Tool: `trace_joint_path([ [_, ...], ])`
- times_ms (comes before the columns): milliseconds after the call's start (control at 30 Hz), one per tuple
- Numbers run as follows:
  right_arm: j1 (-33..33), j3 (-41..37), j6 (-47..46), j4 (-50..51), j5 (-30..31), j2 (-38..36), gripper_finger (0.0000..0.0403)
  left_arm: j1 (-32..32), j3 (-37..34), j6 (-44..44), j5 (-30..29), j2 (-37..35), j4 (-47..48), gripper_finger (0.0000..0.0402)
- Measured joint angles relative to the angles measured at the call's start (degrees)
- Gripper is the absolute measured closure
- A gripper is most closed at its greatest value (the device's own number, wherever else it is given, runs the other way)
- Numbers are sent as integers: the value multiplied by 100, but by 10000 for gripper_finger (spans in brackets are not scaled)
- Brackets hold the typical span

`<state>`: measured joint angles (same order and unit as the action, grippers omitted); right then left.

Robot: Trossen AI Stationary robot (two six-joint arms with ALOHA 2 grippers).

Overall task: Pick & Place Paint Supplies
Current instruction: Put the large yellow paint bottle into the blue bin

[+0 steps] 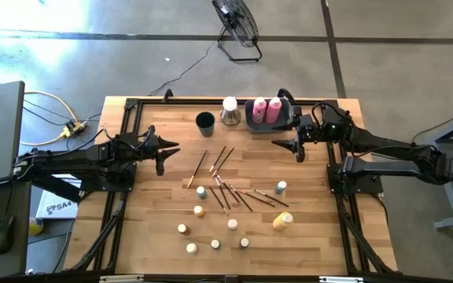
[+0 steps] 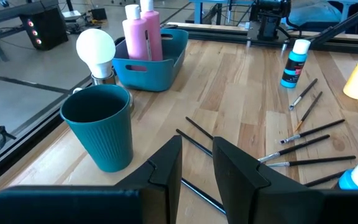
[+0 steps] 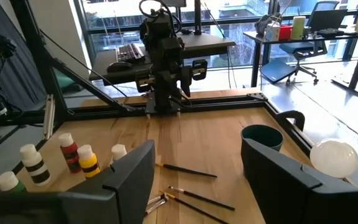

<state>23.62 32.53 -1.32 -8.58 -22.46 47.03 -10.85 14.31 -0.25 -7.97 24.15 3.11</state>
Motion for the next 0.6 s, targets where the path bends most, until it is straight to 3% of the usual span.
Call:
trace_joint_path([
  [233, 0, 0, 2, 0, 0, 0, 170, 0, 0, -9, 4, 128, -7, 306],
  [600, 0, 0, 2, 5, 0, 0, 170, 2, 0, -138, 246, 647, -633, 185],
])
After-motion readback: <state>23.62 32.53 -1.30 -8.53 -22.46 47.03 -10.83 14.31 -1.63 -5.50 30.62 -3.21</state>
